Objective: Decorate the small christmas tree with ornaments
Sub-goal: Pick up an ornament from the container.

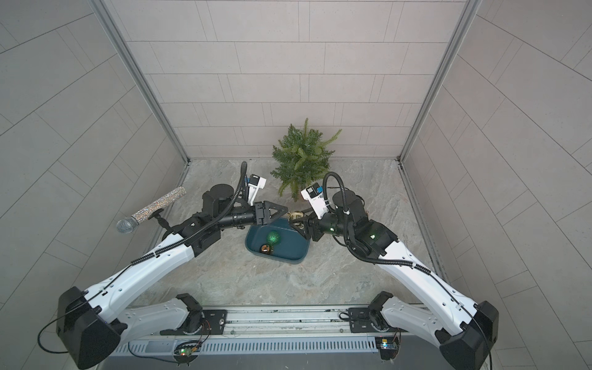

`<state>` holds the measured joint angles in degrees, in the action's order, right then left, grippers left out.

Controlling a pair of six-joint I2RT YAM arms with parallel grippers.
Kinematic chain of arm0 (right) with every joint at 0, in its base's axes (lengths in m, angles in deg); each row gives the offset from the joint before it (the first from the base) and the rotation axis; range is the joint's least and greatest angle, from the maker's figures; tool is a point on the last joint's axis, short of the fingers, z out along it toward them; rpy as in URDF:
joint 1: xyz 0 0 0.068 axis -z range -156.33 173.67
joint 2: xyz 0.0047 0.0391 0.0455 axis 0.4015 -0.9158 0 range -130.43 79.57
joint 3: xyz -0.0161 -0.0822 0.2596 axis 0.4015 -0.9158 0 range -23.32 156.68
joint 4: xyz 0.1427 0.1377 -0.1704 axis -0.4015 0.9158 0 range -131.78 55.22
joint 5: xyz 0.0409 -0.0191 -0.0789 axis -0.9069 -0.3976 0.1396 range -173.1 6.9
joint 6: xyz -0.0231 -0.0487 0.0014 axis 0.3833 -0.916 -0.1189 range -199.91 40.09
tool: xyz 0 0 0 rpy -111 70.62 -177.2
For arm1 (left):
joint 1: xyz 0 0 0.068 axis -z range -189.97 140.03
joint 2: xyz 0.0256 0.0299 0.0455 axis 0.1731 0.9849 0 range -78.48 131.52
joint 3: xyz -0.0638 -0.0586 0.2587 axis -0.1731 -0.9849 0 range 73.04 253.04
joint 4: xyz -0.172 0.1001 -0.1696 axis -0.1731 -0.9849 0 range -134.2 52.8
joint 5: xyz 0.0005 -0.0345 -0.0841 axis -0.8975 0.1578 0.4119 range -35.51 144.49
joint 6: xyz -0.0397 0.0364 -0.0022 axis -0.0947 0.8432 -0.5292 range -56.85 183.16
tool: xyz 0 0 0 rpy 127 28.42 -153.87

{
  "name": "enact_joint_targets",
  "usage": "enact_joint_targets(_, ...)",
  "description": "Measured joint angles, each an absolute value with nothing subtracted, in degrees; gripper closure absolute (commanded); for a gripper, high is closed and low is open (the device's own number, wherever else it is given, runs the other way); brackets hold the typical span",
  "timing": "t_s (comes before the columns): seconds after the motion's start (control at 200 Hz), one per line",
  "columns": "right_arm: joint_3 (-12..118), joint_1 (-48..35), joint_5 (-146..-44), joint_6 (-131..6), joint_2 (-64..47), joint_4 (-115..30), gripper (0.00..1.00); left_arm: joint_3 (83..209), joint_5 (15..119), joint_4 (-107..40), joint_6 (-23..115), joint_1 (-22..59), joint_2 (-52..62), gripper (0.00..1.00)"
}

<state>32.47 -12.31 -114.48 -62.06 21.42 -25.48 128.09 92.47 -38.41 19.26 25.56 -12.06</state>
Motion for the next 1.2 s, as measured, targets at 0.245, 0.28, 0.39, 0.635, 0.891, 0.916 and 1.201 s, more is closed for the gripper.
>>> enact_joint_targets(0.245,32.47,-12.71,-113.63,-62.65,21.42,-25.11,0.40,129.91,91.79,-40.18,20.13,25.84,-10.73,0.56)
enact_joint_targets(0.28,32.47,-12.73,-113.60,-62.78,21.42,-25.02,0.40,130.19,91.79,-40.34,20.15,25.84,-10.53,0.56)
enact_joint_targets(0.39,32.47,-12.88,-113.54,-63.07,21.42,-24.81,0.40,131.35,91.81,-40.58,20.17,25.95,-9.53,0.57)
enact_joint_targets(0.635,32.47,-13.08,-113.19,-63.39,21.42,-24.78,0.40,132.68,91.90,-41.63,21.33,26.83,-7.30,0.80)
enact_joint_targets(0.891,32.40,-13.08,-110.59,-64.03,21.53,-24.63,0.40,133.64,89.34,-44.60,24.04,26.83,-7.87,0.98)
enact_joint_targets(0.916,32.27,-13.08,-110.13,-64.09,21.64,-24.70,0.40,133.82,88.89,-44.69,24.24,26.83,-8.07,0.99)
enact_joint_targets(1.201,30.06,-13.25,-105.45,-64.90,23.19,-27.80,0.40,136.07,85.37,-44.47,26.40,26.94,-10.19,1.00)
